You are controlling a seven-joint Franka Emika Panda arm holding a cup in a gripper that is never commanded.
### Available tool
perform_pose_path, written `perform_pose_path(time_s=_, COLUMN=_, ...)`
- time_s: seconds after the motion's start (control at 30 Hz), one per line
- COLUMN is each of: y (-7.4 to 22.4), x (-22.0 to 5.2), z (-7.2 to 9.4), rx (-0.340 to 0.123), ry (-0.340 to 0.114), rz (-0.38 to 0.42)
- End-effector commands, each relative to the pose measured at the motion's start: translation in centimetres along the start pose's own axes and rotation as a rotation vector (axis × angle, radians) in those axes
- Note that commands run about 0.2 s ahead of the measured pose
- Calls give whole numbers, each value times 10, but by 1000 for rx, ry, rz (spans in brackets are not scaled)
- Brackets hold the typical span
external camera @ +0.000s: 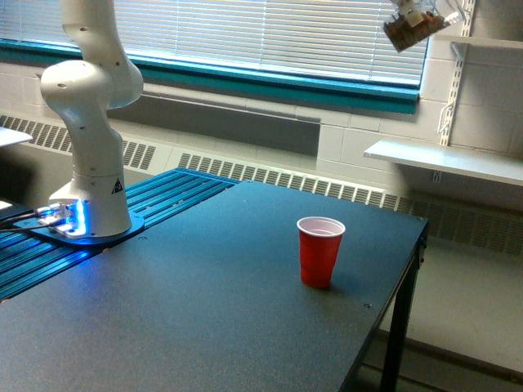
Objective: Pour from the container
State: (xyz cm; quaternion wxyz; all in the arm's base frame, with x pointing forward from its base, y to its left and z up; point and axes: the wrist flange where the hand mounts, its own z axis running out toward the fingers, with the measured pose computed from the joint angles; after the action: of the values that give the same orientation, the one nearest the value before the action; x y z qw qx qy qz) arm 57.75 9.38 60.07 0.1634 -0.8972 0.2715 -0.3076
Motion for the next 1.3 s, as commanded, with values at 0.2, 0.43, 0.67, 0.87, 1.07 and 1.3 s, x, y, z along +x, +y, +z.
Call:
perform_pose_path(time_s=0.2, y=112, x=-3, z=96, rx=-199, ry=-97, rz=82)
perform_pose_path(time_s=0.43, y=161, x=-33, z=156, rx=-287, ry=-197, rz=77)
perform_pose_path(time_s=0.67, y=191, x=-31, z=176, rx=-334, ry=-200, rz=78)
perform_pose_path(time_s=0.87, y=202, x=-21, z=169, rx=-344, ry=-164, rz=94)
perform_pose_path(time_s=1.07, y=211, x=-22, z=163, rx=-342, ry=-155, rz=114)
perform_pose_path(time_s=1.3, y=226, x=-26, z=154, rx=-360, ry=-143, rz=108)
